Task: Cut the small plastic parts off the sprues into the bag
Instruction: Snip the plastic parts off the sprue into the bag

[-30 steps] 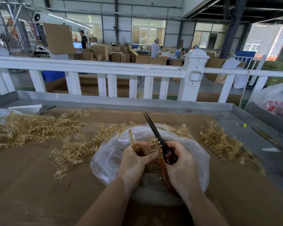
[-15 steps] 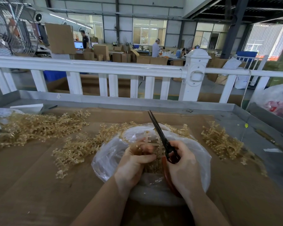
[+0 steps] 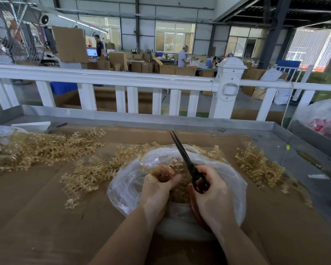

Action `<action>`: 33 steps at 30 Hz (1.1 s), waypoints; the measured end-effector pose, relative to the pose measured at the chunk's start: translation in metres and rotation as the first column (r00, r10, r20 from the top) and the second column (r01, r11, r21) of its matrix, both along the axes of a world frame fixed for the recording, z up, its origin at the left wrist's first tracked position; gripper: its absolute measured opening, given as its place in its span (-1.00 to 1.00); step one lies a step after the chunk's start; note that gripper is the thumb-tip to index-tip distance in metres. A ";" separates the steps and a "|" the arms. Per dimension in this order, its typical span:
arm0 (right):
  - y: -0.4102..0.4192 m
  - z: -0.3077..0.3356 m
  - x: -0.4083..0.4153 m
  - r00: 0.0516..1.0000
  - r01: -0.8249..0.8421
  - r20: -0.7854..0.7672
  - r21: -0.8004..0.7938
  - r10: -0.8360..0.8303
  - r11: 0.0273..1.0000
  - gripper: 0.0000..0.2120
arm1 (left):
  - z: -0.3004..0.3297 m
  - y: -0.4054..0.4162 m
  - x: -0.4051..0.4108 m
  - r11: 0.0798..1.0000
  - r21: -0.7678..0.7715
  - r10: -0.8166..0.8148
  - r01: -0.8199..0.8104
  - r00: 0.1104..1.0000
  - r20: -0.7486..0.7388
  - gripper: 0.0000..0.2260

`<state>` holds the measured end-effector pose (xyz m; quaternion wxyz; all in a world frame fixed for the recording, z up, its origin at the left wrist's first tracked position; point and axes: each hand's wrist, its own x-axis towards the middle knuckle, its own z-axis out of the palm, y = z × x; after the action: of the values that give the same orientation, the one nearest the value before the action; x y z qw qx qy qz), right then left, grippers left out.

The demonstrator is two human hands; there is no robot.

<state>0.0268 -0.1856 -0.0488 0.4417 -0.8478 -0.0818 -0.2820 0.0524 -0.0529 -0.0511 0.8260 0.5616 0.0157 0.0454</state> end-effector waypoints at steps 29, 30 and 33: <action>0.004 0.002 -0.011 0.990 -0.052 -0.138 -0.366 0.001 0.929 -0.64 | 0.010 0.014 0.009 0.807 -0.539 0.080 -0.241 0.949 -0.304 -0.81; 0.004 0.002 -0.011 0.990 -0.057 -0.138 -0.377 0.004 0.924 -0.63 | 0.010 0.015 0.010 0.802 -0.545 0.081 -0.245 0.948 -0.306 -0.84; 0.004 0.002 -0.012 0.991 -0.069 -0.131 -0.402 0.017 0.913 -0.62 | 0.011 0.018 0.011 0.766 -0.591 0.074 -0.251 0.949 -0.307 -0.91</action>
<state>0.0150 -0.1816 -0.0472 0.2666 -0.9348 -0.1293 -0.1958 0.0636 -0.0352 -0.0405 0.9479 0.2541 0.1894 0.0341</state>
